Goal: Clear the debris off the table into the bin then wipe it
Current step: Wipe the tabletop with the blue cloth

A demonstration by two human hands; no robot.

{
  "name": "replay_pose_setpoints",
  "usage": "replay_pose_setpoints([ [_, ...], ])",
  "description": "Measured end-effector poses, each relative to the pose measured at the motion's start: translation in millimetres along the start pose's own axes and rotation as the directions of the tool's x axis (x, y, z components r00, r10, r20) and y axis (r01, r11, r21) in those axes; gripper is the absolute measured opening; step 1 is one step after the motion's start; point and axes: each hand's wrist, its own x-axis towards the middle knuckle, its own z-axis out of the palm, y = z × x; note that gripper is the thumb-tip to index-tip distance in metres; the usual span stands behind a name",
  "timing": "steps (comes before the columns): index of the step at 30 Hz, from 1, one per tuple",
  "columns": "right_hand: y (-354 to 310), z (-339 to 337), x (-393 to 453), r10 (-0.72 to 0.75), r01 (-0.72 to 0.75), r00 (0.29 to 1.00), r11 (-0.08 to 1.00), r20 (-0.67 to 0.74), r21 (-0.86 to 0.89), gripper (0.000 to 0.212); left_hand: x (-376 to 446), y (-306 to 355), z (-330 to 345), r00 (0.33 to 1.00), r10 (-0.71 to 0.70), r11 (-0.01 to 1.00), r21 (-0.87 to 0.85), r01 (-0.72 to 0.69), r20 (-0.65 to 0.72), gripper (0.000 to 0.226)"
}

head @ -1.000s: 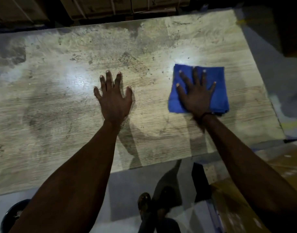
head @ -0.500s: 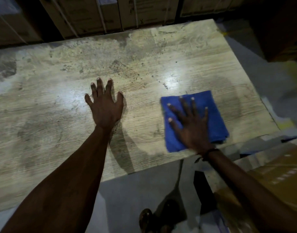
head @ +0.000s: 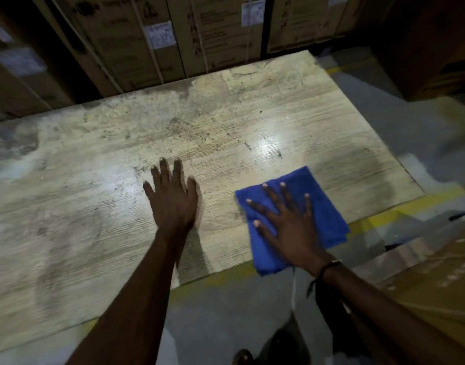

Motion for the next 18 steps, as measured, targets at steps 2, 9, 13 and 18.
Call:
replay_pose_setpoints([
  [2, 46.1, -5.0, 9.1, 0.120, -0.120, 0.993, 0.993, 0.007, -0.018, 0.059, -36.2, 10.5, -0.1, 1.000, 0.008, 1.000, -0.018, -0.007, 0.029, 0.067],
  [9, 44.7, -3.2, 81.6, 0.339, -0.340, 0.940, 0.939, 0.031, 0.049, 0.061, -116.1, 85.0, 20.5, 0.986, 0.132, 0.991, -0.013, -0.131, 0.102, 0.072],
  [13, 34.7, -3.6, 20.4, 0.058, -0.059, 0.998, 0.998, 0.032, 0.031, 0.057, -104.1, 109.2, 29.7, 0.990, 0.100, 0.995, -0.039, -0.096, 0.100, 0.072],
  [18, 160.2, -17.0, 0.7, 0.322, -0.322, 0.947, 0.947, 0.024, -0.008, 0.061, -84.9, 123.8, 34.3, 0.988, 0.116, 0.992, -0.060, -0.110, 0.101, 0.070],
])
